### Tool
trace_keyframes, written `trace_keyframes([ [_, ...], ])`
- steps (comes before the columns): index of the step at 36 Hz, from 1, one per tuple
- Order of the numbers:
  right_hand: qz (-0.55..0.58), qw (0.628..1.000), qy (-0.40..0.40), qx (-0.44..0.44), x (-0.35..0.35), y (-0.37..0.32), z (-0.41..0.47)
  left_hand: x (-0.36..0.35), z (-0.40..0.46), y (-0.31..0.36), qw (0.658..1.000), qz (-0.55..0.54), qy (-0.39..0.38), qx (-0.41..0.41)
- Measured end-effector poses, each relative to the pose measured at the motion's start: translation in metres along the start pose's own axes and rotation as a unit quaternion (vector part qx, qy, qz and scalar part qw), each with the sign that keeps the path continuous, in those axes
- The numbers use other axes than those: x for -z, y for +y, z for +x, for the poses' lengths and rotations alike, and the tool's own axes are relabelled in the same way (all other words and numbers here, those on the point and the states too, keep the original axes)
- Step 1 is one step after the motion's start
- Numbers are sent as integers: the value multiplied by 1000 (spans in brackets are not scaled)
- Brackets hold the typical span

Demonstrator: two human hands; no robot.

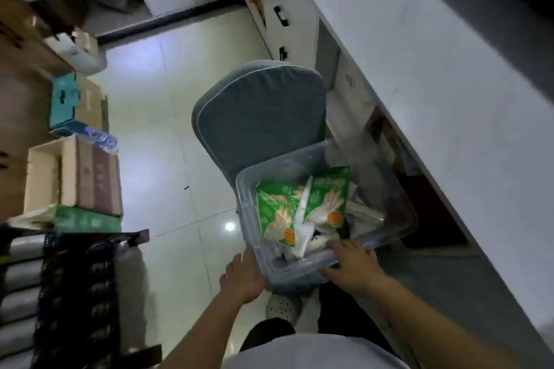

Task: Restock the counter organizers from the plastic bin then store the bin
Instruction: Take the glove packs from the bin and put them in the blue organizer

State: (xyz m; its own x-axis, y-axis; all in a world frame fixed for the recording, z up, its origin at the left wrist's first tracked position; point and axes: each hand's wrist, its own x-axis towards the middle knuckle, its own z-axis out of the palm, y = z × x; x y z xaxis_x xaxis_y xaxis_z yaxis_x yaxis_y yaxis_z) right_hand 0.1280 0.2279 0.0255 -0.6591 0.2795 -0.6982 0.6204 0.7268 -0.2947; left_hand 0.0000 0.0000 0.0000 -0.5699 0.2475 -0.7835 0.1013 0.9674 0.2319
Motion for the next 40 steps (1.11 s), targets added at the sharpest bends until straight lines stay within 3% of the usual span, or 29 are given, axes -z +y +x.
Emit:
trace_keyframes([
  [4,16,999,-34,31,25,6,32,-6,4,9,970,-227,-20,81],
  [9,102,992,-66,39,27,2,88,-16,33,19,881,-437,9,184],
  [12,76,993,-75,51,17,-3,119,-22,45,27,822,-526,26,217],
  [20,-123,976,-61,168,-40,-49,162,-32,42,30,754,-612,52,232],
  [27,-114,961,-48,248,-64,-90,204,-43,46,21,738,-635,68,218],
  [36,-125,968,-69,208,-56,-80,213,-57,43,17,720,-656,80,211],
  [40,-70,983,-30,168,-44,-59,203,-59,30,18,703,-672,72,221],
])
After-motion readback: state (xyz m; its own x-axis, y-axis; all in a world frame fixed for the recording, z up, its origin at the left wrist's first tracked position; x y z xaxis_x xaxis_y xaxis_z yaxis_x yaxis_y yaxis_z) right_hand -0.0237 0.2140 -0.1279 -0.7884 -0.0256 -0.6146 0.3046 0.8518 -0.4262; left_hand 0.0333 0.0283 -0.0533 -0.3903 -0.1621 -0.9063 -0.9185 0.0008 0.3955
